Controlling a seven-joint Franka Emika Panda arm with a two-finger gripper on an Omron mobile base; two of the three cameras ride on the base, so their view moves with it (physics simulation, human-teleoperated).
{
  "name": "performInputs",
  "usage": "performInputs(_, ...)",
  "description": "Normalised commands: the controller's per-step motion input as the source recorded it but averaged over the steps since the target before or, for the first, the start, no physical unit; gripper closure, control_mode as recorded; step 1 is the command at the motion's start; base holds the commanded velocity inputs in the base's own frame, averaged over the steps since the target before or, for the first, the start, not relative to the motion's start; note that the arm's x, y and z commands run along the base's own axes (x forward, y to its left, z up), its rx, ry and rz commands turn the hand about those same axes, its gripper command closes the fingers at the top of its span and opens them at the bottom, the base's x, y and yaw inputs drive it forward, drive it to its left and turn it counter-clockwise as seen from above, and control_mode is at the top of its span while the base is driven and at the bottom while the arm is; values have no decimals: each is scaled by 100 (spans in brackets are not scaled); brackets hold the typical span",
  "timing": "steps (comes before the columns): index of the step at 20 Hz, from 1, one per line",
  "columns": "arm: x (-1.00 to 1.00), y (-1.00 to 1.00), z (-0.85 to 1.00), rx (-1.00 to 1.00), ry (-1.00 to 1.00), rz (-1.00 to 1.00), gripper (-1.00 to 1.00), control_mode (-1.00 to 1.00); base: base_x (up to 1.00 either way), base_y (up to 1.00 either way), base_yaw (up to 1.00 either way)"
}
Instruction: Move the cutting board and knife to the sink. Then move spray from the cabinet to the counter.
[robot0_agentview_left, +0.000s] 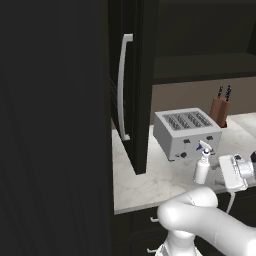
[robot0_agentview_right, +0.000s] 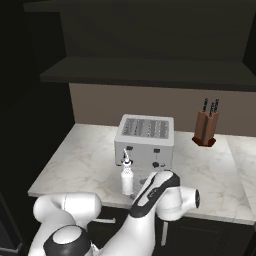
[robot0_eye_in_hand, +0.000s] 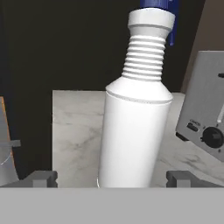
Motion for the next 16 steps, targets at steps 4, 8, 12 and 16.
performInputs(4, -21, 6, 33, -1, 13, -18, -100, -100, 0, 0, 0)
performInputs(8, -5, 11, 44, 0, 29, -26, -100, -100, 0, 0, 0)
performInputs(12, -10, 8, 43, -1, 27, -19, -100, -100, 0, 0, 0)
performInputs(16, -18, 6, 41, -7, 9, -9, -100, -100, 0, 0, 0)
